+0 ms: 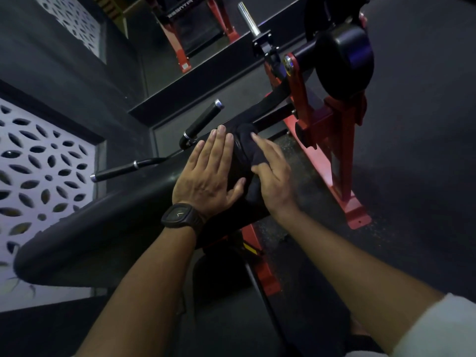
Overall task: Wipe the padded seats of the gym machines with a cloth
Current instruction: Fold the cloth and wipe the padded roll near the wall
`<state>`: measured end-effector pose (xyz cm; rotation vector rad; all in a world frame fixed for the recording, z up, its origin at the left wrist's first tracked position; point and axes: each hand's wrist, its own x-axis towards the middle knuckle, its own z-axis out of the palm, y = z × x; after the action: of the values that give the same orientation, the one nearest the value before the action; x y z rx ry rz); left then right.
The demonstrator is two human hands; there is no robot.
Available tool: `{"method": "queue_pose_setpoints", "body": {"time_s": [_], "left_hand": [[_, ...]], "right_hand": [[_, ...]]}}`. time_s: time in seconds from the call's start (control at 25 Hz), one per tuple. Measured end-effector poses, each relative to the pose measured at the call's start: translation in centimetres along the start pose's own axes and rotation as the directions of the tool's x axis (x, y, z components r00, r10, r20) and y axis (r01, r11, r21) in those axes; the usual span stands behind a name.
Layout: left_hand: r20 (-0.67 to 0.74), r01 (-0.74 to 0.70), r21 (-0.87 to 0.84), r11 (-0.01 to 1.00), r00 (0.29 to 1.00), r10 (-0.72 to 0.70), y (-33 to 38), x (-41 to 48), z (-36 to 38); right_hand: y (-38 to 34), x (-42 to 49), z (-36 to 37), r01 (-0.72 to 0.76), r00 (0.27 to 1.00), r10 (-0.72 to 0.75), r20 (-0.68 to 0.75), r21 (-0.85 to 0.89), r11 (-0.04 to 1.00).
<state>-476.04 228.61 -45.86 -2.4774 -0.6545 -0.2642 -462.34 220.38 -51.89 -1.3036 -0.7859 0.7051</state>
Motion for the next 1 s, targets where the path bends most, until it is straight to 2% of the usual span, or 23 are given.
{"method": "queue_pose_setpoints", "body": {"time_s": [0.08,0.2,0.24,0.4,0.44,0.56,0.72,0.76,0.88,0.92,1.0], "left_hand": [[-0.003,0.005,0.003,1.000,1.000,-0.005,0.0,0.1,0.0],[-0.002,0.012,-0.007,1.000,1.000,-0.012,0.2,0.0,-0.1],[-0.006,0.012,-0.010,1.000,1.000,-0.012,0.2,0.0,-0.1],[-0.015,0.012,-0.001,1.000,1.000,-0.012,0.1,0.0,0.0],[-0.013,0.017,-0.001,1.000,1.000,-0.017,0.2,0.1,0.0],[-0.017,0.017,0.002,1.000,1.000,-0.017,0.3,0.0,-0.1],[-0.030,0.017,0.013,1.000,0.999,-0.016,0.1,0.1,0.1],[-0.030,0.017,0.010,1.000,0.999,-0.017,0.2,0.1,0.0],[-0.030,0.020,0.003,1.000,0.999,-0.019,0.4,0.1,-0.1],[-0.027,0.022,0.005,1.000,0.999,-0.022,0.3,0.0,-0.1],[-0.029,0.020,0.013,1.000,0.999,-0.020,0.2,0.1,0.1]], "right_hand": [[0.4,-0.7,-0.1,-0.023,1.000,0.022,-0.018,-0.045,0.999],[1.6,-1.7,-1.0,-0.278,0.960,0.272,-0.071,-0.085,0.957],[1.2,-1.5,-0.7,-0.297,0.953,0.291,-0.086,-0.061,0.953],[-0.3,-0.9,0.8,-0.085,0.991,0.082,-0.109,-0.019,0.996],[0.5,-1.0,0.4,-0.094,0.990,0.088,-0.108,-0.052,0.994],[2.0,-0.8,-0.6,-0.360,0.930,0.350,-0.113,-0.085,0.929],[0.9,-0.9,0.7,-0.169,0.979,0.164,-0.121,-0.029,0.985],[1.7,-0.9,0.2,-0.177,0.979,0.168,-0.112,-0.068,0.982],[4.1,-1.3,-1.1,-0.426,0.905,0.414,-0.102,-0.183,0.886],[4.1,-1.5,-0.8,-0.419,0.907,0.405,-0.114,-0.153,0.895],[3.2,-1.7,0.0,-0.275,0.954,0.261,-0.147,-0.083,0.958]]}}
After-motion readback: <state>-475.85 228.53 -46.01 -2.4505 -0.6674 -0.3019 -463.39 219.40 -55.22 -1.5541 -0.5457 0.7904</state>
